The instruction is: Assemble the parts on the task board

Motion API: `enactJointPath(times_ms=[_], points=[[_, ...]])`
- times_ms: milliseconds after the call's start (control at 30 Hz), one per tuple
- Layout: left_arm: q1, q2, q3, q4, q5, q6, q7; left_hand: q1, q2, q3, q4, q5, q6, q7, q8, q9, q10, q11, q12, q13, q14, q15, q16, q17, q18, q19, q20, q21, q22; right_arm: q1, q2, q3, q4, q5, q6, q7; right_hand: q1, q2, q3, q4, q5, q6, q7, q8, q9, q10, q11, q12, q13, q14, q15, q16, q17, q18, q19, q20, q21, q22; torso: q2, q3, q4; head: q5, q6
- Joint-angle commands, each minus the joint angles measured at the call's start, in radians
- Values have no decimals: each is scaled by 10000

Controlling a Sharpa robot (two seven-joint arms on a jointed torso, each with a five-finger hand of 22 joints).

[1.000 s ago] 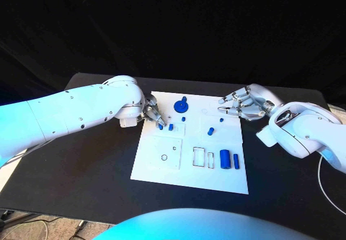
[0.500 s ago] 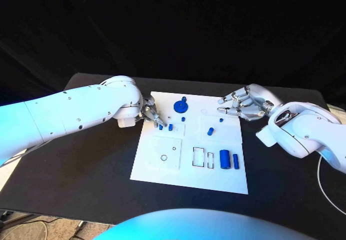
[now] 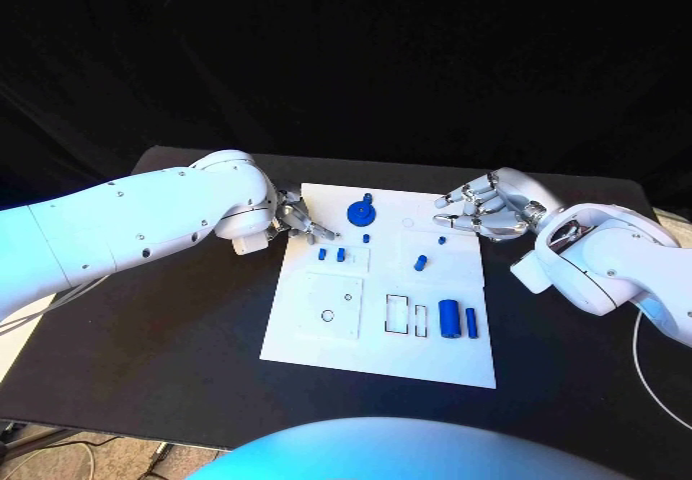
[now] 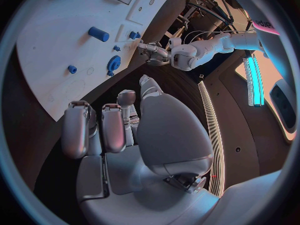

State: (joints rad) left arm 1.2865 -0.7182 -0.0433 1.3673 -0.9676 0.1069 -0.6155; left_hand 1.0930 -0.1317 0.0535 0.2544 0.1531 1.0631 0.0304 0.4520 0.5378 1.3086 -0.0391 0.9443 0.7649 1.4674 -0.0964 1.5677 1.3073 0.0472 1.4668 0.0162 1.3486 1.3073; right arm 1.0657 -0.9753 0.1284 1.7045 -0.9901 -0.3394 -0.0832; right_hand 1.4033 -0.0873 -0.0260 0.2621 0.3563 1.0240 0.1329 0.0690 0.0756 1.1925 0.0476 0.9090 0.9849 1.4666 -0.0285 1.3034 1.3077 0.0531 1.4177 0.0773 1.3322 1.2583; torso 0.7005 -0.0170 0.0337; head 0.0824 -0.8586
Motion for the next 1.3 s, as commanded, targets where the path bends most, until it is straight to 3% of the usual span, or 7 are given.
enactJointPath(times_ms=[33, 233, 400, 567, 867, 1000, 1300], points=[[11, -63, 13, 25, 1890, -1486, 1383, 302, 72, -382, 249, 24, -391, 198, -200, -88, -850, 166, -1191, -1319, 1005, 139, -29, 2535, 176, 37, 85, -753, 1077, -14, 10, 0, -2, -21, 28, 103, 88, 10, 11, -59, 46, -29, 40, 20, 9, -55, 21, -54, -16, 411, 24, -37, 41, 199, -87, 17, -44, -17, -1, 4, -10, -6, -1], [8, -131, -6, 28, 2875, -2390, 3341, 1607, 359, -706, 149, 149, -1845, 1015, -695, -521, -2850, 911, -2284, -2053, -1116, 798, -3231, -1694, 1190, -2865, 666, -7241, -2321, -24, 3, 0, -4, -21, 21, 108, 97, 14, 12, -64, 50, -30, 41, 20, 9, -49, 21, -43, -7, 411, 24, -35, 44, 199, -86, 17, -44, -16, 0, 11, -7, -40, 44], [-52, 5, -72, 61, 1751, -2842, 4891, 3846, 720, 117, -701, 175, -2196, 1145, -1008, -1075, -3906, 1188, -3410, -3021, -2800, 1018, -5604, -4381, 1350, -3366, 894, -8439, -3160, -35, 3, 0, -18, -21, 20, 112, 103, 20, 14, -65, 55, -30, 42, 20, 9, -55, 22, -52, -17, 411, 24, -36, 43, 199, -87, 17, -45, -17, 6, 0, -11, -139, 127], [-217, 373, -115, 54, -1023, -3326, 6352, 4732, 142, 1272, -998, -131, -1736, 1076, -2074, -2382, -3511, 1218, -5001, -4847, -3192, 1018, -6870, -5963, 1333, -3191, 942, -9064, -3748, -52, 17, 0, -39, -18, 33, 127, 124, 42, 25, -72, 66, -27, 42, 22, 9, -55, 22, -52, -20, 413, 24, -31, 50, 199, -86, 17, -46, -16, 10, 8, -24, -239, 223], [-299, 1045, -184, -287, -4032, -2946, 6240, 4165, -147, 834, -710, -288, -1108, 904, -2769, -3098, -3105, 1180, -5901, -5868, -977, 953, -4558, -3640, 1348, -1784, 845, -8966, -4069, -75, 45, 0, -54, -3, 59, 153, 145, 67, 39, -79, 75, -25, 43, 24, 10, -53, 21, -49, -20, 413, 24, -35, 49, 198, -83, 17, -42, -10, 23, 13, -39, -308, 315], [-318, 1274, -208, -417, -4737, -2286, 5618, 4215, -105, 886, -718, -303, -899, 795, -3042, -3337, -2864, 1093, -6244, -6198, 85, 831, -2463, -1229, 843, -449, 713, -5608, -2044, -80, 57, 0, -57, -2, 75, 159, 145, 67, 39, -79, 75, -25, 43, 24, 10, -53, 21, -49, -20, 413, 24, -35, 49, 198, -83, 17, -42, -10, 22, 6, -31, -320, 316], [-364, 1508, -224, -630, -5435, -1527, 4948, 4101, -151, 879, -651, -425, -373, 834, -3197, -3514, -2518, 1028, -6611, -6505, 228, 745, -2082, -994, 636, -60, 606, -4135, -1047, -93, 73, 0, -65, -1, 95, 174, 160, 82, 47, -83, 81, -23, 44, 25, 10, -39, 21, -25, -2, 418, 23, -16, 67, 196, -77, 17, -35, 0, 10, 11, -22, -334, 278]])
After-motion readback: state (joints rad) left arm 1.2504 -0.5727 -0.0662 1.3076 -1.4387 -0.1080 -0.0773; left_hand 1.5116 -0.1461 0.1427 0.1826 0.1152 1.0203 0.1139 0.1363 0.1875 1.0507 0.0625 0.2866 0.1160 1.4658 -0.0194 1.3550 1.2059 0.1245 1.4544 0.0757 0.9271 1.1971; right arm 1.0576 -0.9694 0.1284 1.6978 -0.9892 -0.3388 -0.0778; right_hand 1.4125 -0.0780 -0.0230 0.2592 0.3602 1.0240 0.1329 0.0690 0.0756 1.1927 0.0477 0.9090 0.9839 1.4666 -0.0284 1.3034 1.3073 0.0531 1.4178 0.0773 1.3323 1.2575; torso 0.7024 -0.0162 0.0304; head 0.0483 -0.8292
